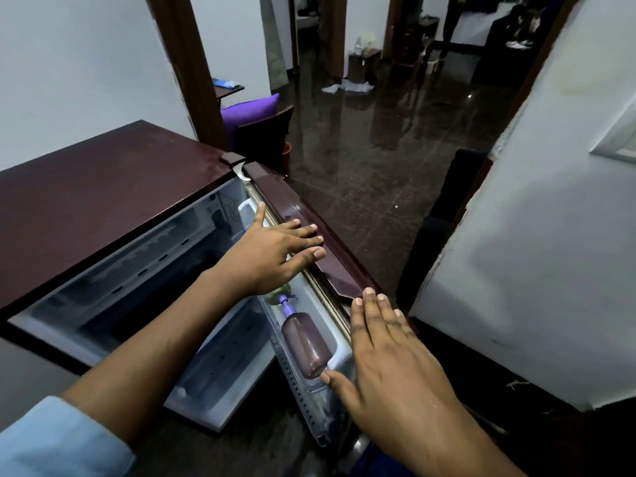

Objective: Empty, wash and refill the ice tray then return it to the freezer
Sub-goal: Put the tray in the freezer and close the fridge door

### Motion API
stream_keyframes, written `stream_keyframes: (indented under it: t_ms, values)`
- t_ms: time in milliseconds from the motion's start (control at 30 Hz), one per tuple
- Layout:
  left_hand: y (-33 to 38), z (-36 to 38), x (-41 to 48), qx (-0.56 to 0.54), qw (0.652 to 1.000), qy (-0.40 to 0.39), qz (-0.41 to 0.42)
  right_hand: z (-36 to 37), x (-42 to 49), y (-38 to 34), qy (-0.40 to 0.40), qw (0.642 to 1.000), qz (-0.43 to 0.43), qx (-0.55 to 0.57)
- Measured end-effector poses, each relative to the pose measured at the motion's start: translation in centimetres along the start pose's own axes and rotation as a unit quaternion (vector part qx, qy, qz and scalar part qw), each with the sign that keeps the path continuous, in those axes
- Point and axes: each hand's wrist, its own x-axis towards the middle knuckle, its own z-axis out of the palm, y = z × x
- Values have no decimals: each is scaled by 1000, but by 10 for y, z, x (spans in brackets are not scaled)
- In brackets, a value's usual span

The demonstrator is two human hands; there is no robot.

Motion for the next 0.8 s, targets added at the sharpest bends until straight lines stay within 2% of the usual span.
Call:
stream_keyframes:
  t_ms: [233, 467, 600, 800]
  values:
    - [10, -3, -19, -35, 999, -13, -1, -6, -2, -11, -48, 993, -98, 38]
    - [14, -8, -40, -58, 998, -18, -22, -5, 9, -15, -71, 966, -240, 60]
    - [9, -13, -64, -36, 997, 0, -66, -3, 24, -23, -50, 943, -326, 42]
    - [4, -19, -125, -33, 983, 12, -179, 5, 55, -43, -18, 908, -416, 35]
